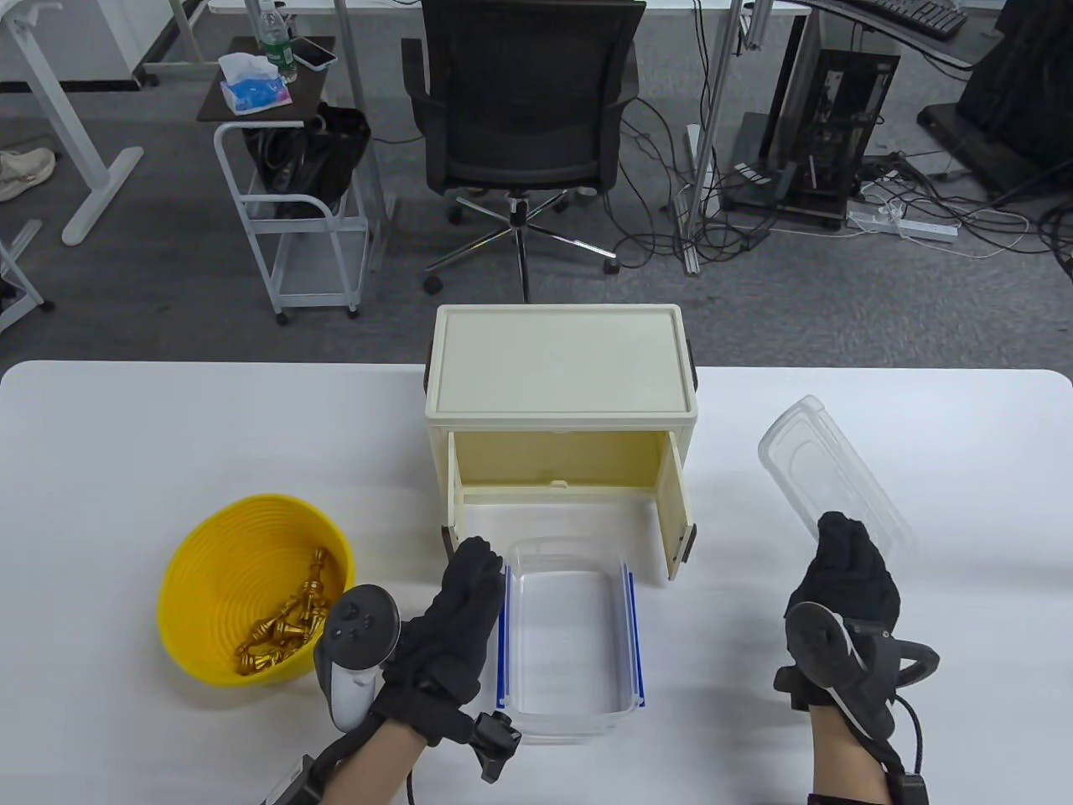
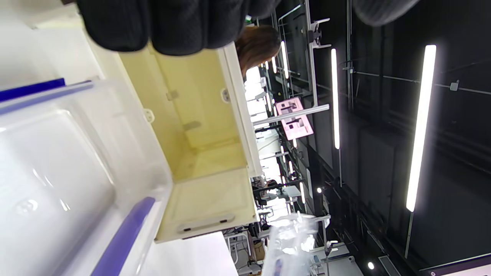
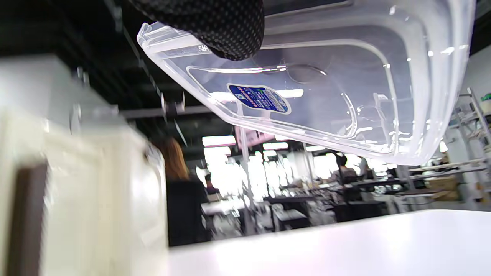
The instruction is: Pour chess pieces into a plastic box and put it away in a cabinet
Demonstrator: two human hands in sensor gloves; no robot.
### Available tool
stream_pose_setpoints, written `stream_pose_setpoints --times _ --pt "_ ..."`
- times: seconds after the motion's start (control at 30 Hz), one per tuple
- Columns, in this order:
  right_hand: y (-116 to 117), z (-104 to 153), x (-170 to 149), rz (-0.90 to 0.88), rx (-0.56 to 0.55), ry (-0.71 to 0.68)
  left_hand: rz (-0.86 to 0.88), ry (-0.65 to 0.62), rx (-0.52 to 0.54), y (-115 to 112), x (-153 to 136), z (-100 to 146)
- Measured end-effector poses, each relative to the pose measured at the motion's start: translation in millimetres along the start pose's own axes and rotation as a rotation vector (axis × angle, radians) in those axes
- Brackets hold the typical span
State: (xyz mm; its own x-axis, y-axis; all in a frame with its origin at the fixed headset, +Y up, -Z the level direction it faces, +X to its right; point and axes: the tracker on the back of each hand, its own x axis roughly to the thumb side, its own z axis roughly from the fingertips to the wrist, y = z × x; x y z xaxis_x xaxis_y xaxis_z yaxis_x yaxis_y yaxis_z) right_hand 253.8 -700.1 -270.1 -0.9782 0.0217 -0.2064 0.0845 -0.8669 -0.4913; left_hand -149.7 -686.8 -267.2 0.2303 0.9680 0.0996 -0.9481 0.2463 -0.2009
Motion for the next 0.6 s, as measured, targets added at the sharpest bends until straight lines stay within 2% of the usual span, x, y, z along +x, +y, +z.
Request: stream_pose_setpoints --times 0.2,0.33,0.43,0.57,0.6 --pt "37 10 -2 0.176 0.178 -0.035 -0.004 0.001 -0.001 0 0 0" --pt "50 13 0 0.221 0.256 -0.054 -0.003 0.004 0.001 1 0 -1" --pt "58 14 0 0.224 0.368 -0.046 -0.004 0.003 0.007 2 0 -1" --pt "65 15 -1 0.201 0.463 -0.052 -0.028 -0.016 0.022 4 3 0" --pt "66 16 -1 0.207 0.458 -0.056 -0.036 -0.021 0.025 5 4 0"
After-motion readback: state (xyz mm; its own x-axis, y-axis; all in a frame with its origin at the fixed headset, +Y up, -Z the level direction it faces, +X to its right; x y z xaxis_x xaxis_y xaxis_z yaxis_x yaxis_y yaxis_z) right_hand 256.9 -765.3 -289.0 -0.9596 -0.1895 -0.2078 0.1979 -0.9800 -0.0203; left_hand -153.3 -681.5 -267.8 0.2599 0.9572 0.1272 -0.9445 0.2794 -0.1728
